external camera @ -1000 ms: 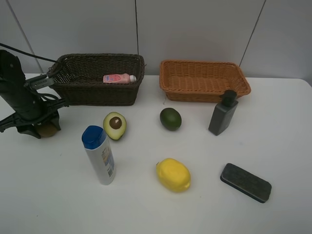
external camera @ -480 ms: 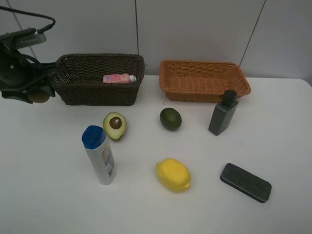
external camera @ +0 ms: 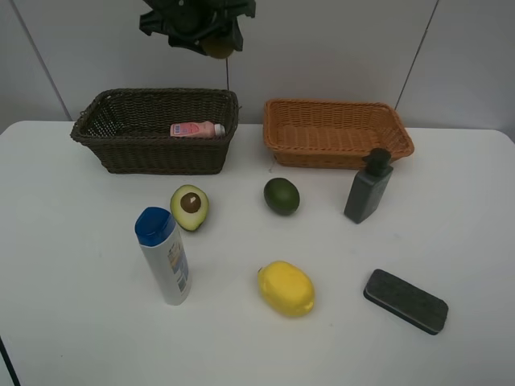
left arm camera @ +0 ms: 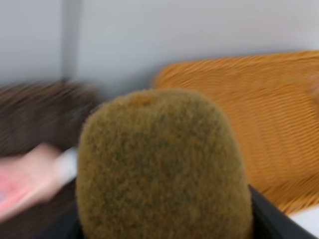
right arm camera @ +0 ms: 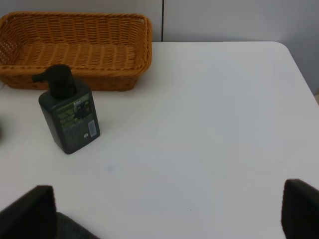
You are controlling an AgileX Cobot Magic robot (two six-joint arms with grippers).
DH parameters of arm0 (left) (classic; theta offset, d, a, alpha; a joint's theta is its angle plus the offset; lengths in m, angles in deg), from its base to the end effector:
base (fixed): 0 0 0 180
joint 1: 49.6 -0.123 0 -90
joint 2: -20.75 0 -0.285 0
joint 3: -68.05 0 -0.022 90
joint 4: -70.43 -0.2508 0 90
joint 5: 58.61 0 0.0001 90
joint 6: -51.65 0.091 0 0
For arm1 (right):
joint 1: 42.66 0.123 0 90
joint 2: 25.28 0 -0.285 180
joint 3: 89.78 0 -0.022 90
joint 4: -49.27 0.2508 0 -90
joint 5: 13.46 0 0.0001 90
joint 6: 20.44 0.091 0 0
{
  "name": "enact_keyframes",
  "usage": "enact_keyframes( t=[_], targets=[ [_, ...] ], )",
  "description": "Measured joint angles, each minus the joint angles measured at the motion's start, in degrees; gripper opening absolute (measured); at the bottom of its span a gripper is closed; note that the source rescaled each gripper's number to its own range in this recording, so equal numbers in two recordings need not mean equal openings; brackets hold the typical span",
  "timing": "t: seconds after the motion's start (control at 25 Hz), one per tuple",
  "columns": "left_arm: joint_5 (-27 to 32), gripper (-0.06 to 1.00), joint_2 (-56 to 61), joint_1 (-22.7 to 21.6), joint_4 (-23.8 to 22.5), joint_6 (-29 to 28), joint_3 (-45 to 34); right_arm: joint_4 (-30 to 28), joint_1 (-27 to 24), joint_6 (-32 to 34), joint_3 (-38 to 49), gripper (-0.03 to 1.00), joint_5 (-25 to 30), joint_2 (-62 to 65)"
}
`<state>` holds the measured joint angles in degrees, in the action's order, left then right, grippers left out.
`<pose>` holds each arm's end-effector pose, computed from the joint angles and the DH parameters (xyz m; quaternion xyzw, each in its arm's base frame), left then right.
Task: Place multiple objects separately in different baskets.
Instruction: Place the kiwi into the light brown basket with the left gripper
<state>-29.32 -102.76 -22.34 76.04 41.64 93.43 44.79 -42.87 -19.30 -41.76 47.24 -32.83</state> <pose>0.4256 -0.2242 0.2918 0.1069 0.8895 -0.1796 0.4063 -0.0067 -0.0062 0.2802 0.0117 0.8486 -0.0348 0.5278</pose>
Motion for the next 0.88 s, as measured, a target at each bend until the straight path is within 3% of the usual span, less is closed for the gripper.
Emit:
enact_keyframes(
  t=[0.32,0.52,0.6,0.68,0.76,0.88],
  targets=[
    [-1.5,0.43,-26.5,6.7,0.2,0.0,31.1,0.0,0.0,0.0,0.0,0.98,0.0,0.0],
    [-3.1,0.45,-36.6,8.1,0.2,0.0,40.3,0.0,0.0,0.0,0.0,0.98,0.0,0.0],
    [-3.1,0.6,-38.2,8.1,0.2,0.2,40.7,0.0,0.0,0.0,0.0,0.98,0.0,0.0],
    [-2.7,0.86,-38.7,8.1,0.2,1.7,40.7,0.0,0.0,0.0,0.0,0.98,0.0,0.0],
    [-2.6,0.96,-38.6,8.0,0.2,3.2,40.7,0.0,0.0,0.0,0.0,0.98,0.0,0.0],
    [-0.8,1.0,-37.1,8.0,0.4,3.7,40.7,0.0,0.0,0.0,0.0,0.98,0.0,0.0]
  ],
)
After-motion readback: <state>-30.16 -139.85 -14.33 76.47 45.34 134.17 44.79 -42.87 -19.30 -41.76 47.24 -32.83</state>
